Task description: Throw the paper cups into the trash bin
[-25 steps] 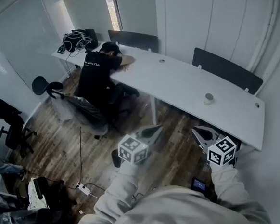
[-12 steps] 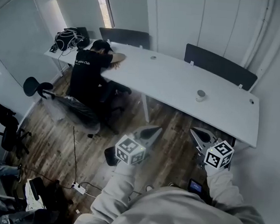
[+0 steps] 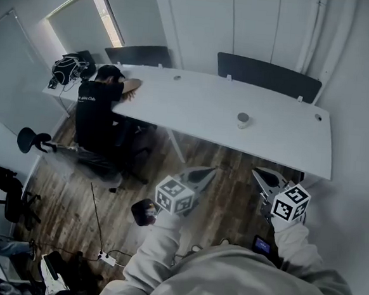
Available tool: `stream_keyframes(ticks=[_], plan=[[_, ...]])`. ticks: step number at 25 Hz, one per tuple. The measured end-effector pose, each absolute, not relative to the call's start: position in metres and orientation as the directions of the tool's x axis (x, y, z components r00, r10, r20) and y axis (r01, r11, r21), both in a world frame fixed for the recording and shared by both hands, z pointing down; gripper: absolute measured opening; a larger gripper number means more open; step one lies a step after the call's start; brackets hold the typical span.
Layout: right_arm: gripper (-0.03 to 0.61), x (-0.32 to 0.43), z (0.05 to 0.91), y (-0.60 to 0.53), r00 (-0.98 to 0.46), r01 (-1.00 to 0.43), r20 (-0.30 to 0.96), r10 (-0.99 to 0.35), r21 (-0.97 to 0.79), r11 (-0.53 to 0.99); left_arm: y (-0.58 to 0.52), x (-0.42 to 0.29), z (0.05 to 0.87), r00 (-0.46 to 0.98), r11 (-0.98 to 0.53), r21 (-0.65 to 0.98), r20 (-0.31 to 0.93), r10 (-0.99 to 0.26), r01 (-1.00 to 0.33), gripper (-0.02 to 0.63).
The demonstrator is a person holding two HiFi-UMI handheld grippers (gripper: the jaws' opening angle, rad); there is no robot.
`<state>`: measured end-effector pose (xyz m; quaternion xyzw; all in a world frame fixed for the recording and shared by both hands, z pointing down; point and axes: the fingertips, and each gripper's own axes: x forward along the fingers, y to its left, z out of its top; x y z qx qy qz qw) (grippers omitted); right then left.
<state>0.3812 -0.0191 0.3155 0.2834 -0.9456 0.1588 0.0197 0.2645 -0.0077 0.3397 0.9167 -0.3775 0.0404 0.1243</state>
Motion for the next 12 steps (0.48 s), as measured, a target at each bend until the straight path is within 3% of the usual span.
stream_keyframes(ticks=[4,9,12], plan=[[0.018,0.411,0.305,-0.048,-0.786,-0.613,0.121,-0.607,-0.284,0.737,-0.043,0.275,0.326,0.653,-0.626,0.204,0.105,-0.750,-0.752,-0.011],[0.018,0.405,0.266,-0.059,-0.893,-0.437,0.015,-0.450,-0.277,0.856,-0.064,0.290,0.282,0.640,-0.632,0.108,0.063,-0.766,-0.767,-0.011],[0.018,0.414,0.256,-0.083,-0.871,-0.474,0.001,-0.491,-0.268,0.839,-0.078,0.293,0.263,0.635,-0.634,0.029,0.054,-0.771,-0.773,-0.011]])
